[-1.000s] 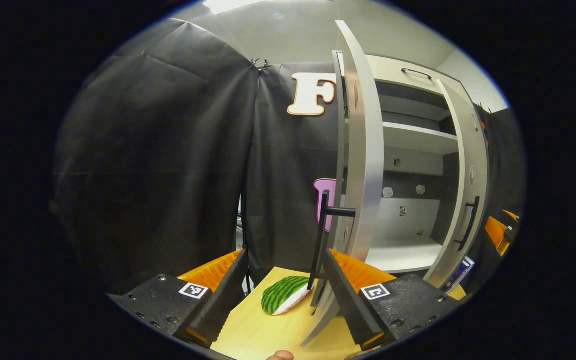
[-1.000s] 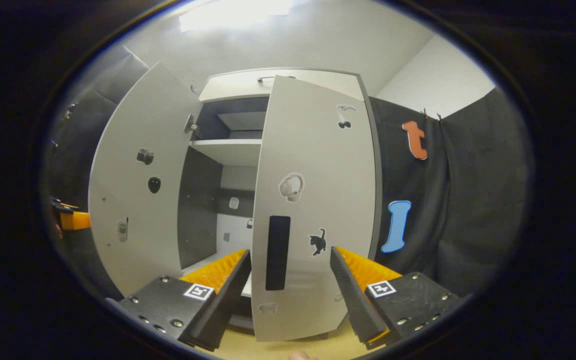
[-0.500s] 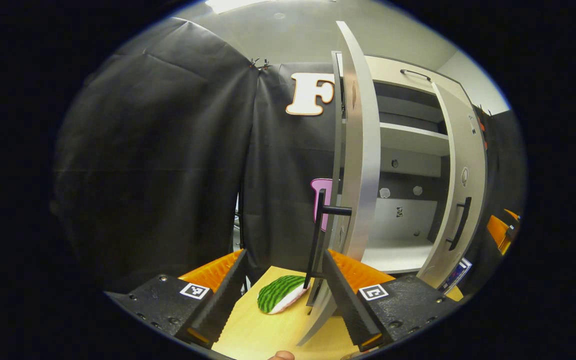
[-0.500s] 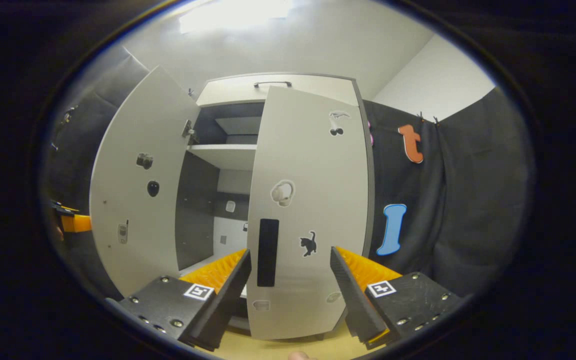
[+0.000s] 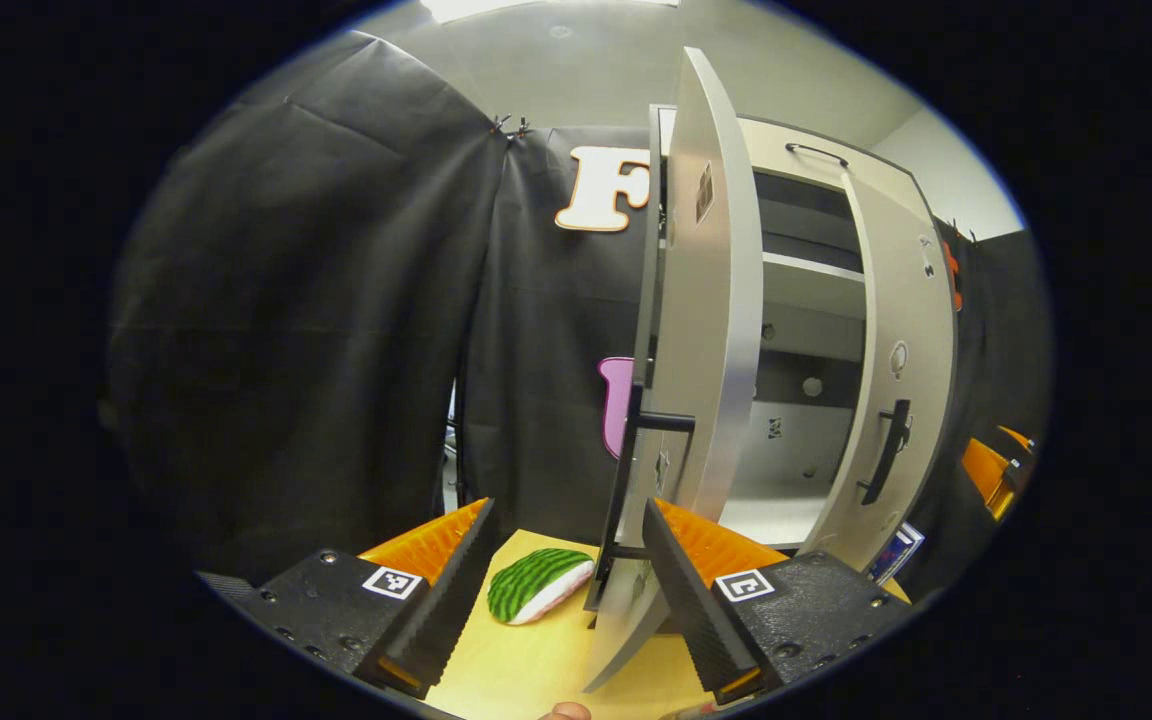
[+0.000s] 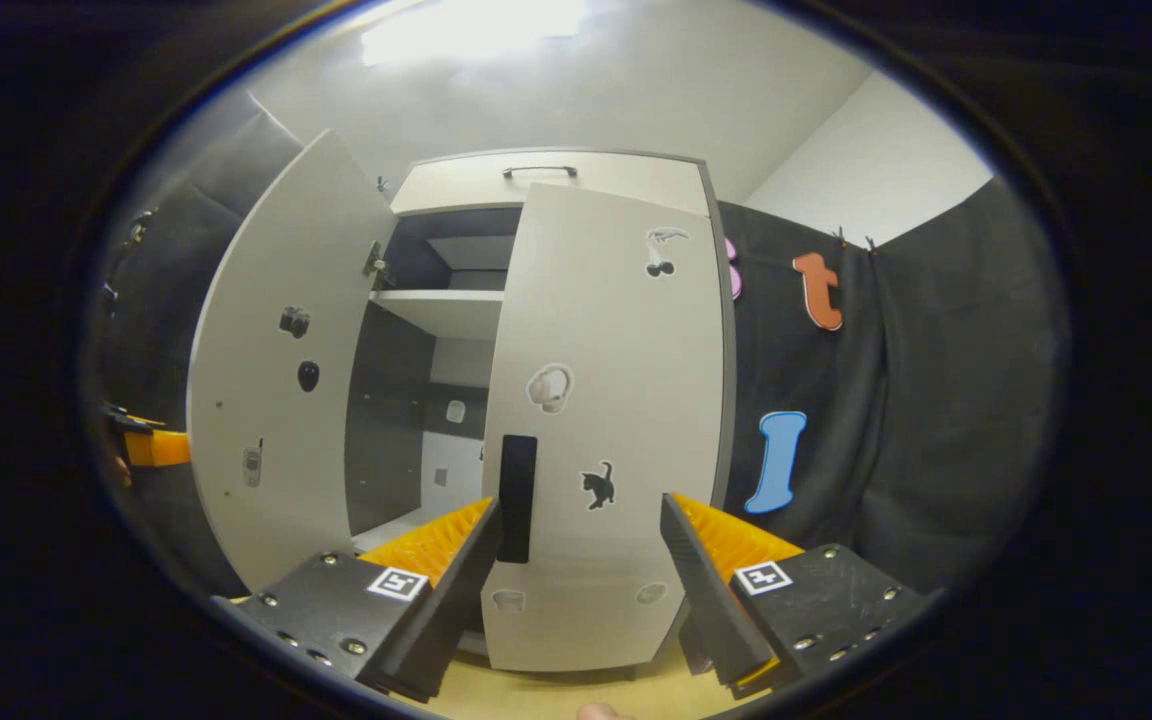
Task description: Grasp the bottle in the cabinet with the left hand and place it on the coaster, then close the right door with the right hand and the left door with the left hand.
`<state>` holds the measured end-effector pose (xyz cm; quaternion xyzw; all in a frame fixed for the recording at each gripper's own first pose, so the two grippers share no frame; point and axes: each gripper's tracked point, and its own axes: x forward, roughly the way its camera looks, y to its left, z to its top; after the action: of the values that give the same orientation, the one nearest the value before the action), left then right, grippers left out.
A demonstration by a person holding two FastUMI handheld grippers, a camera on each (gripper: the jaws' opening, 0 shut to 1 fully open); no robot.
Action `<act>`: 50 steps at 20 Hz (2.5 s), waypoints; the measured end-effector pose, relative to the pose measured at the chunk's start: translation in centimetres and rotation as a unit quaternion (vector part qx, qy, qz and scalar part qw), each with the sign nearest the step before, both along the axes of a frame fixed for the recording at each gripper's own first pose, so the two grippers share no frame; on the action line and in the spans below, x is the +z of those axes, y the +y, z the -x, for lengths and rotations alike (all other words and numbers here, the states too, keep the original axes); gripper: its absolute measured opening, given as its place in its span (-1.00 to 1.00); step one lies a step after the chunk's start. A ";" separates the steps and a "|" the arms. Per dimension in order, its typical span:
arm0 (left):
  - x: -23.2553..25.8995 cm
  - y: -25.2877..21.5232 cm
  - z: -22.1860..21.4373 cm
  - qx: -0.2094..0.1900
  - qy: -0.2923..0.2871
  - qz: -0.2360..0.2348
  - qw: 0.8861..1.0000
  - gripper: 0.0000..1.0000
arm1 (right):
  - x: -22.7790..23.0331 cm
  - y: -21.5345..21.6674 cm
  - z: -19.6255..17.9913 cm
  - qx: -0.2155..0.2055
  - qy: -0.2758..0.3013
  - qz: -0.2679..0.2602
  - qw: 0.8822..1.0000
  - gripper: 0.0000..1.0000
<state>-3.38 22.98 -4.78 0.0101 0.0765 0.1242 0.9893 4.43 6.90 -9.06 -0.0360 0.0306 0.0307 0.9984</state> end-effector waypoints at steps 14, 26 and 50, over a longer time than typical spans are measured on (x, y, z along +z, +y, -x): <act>-1.4 -6.6 -2.4 -0.075 0.006 0.019 0.997 0.83 | 0.7 -4.0 1.3 -0.028 -0.001 0.014 1.000 0.92; -2.7 -13.7 -6.1 -0.161 0.012 0.028 0.987 0.83 | 1.1 -8.0 2.5 -0.069 0.000 0.032 0.997 0.86; -3.2 -16.8 -6.9 -0.187 0.019 0.019 0.982 0.83 | 1.6 -10.5 3.9 -0.076 0.003 0.032 0.997 0.92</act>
<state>3.55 6.16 -7.96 0.0073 0.0944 -0.0648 0.9934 0.54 -3.61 -7.43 -0.0652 0.0375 -0.0466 0.9961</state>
